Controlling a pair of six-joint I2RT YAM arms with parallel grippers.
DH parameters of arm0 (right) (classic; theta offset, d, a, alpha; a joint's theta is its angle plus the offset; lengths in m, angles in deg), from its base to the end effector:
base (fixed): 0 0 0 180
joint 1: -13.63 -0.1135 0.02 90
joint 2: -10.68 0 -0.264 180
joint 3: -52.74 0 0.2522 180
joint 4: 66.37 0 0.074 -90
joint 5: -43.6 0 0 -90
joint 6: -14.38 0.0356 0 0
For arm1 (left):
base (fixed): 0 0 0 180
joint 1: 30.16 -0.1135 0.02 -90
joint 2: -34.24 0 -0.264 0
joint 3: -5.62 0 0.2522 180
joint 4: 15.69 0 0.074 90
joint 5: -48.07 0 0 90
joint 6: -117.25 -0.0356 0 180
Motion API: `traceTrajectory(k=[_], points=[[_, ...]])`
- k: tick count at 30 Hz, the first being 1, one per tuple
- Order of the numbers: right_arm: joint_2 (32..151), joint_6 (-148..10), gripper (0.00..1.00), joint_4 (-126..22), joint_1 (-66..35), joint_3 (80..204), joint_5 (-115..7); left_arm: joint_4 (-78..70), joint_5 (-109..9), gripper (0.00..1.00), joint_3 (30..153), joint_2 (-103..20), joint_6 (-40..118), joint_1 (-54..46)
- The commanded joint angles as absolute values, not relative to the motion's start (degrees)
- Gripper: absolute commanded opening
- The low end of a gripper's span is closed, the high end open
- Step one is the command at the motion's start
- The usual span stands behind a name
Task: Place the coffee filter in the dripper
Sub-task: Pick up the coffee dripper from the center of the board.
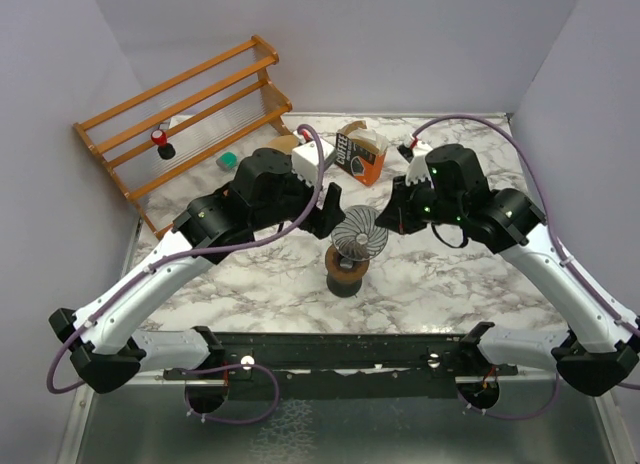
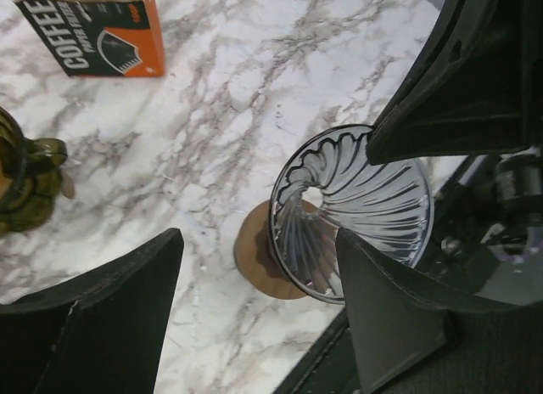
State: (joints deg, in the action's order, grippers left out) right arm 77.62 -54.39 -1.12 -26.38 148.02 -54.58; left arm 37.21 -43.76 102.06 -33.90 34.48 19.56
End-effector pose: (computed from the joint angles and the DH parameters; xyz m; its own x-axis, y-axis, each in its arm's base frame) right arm 0.1698 0.1491 0.4105 -0.6908 -0.1119 -0.7144 -0.5078 0.7783 0.3692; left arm 0.1565 -0.1864 0.4325 -0.3653 0.2365 -0.9003 0.7412 0.6590 -0.1276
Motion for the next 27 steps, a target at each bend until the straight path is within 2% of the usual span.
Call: traceTrajectory(k=[1, 11, 18, 27], points=[[77.59, -51.74, 0.01, -5.16, -26.37, 147.34, -57.17, 37.42, -53.79, 0.74, 101.49, -34.41, 47.23, 16.57], [77.79, -49.35, 0.01, -8.95, -26.37, 146.08, -61.95, 40.54, -54.86, 0.68, 99.02, -35.82, 52.96, 13.18], [76.9, -47.38, 0.01, -11.78, -26.37, 143.72, -60.65, 40.66, -55.11, 0.53, 97.6, -36.7, 53.2, 13.22], [77.22, -46.8, 0.01, -11.9, -26.37, 142.63, -59.74, 42.62, -54.14, 0.2, 96.91, -37.22, 51.23, 13.18]])
